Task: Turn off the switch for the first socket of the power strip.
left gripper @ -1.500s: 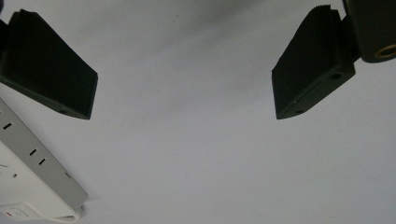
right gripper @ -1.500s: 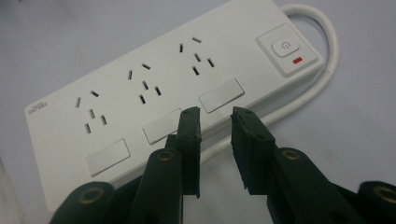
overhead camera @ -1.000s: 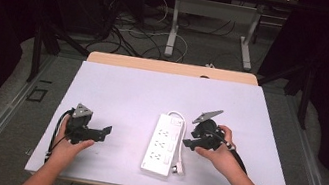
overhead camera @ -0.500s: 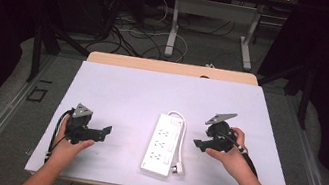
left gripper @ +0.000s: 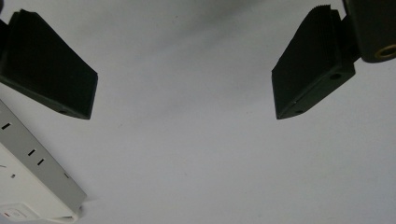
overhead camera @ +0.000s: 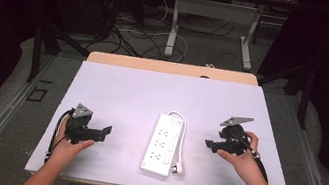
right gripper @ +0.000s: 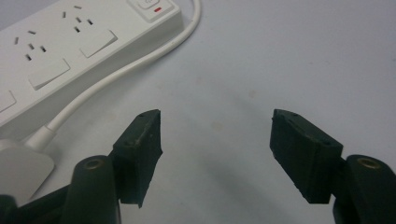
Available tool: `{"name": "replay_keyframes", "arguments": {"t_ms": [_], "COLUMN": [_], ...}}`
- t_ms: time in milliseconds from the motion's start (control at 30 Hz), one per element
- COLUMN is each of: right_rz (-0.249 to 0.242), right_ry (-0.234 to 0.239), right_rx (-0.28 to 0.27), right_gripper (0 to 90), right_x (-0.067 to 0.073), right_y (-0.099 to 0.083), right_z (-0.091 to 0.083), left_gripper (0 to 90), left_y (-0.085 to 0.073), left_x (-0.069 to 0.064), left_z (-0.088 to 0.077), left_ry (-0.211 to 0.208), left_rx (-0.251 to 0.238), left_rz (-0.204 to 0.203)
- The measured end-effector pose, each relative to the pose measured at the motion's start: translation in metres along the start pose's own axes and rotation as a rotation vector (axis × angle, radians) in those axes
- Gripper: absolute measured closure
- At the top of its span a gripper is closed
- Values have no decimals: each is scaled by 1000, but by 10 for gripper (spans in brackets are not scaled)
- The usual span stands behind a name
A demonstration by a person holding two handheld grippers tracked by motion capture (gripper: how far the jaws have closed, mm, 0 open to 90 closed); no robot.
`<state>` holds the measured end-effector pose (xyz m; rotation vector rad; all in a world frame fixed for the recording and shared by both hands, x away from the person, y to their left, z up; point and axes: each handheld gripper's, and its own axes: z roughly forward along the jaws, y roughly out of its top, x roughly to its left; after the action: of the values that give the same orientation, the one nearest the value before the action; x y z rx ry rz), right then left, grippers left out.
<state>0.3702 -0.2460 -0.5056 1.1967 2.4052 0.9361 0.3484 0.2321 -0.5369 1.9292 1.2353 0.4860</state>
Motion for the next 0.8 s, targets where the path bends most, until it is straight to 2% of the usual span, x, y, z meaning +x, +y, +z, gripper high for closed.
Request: {"name": "replay_keyframes", "arguments": {"t_ms": [300,367,567,633,800], "right_rz": [102,120,182,196,241], "right_ry": [-46,-77,-119,-132,-152], "right_rx": [-45,-63,-105,-117,-140], "right_gripper": [162,155,131,104,23], "right_x": [-14,-17,-23,-25,-28], "right_y": [-11,-14,-22,-24,-32], "right_z": [-7,-8,-13,-14,-15], "left_gripper": [71,71,70,70,70], "left_y": [0,0,0,0,0], "left_x": [0,1,1,0,0], "left_z": [0,-1,-1,0,0], "left_ry": [1,-3,0,3,4], "left_rx": [-1,10,4,-6,-6], "left_rz": [0,2,-1,-12,-10]}}
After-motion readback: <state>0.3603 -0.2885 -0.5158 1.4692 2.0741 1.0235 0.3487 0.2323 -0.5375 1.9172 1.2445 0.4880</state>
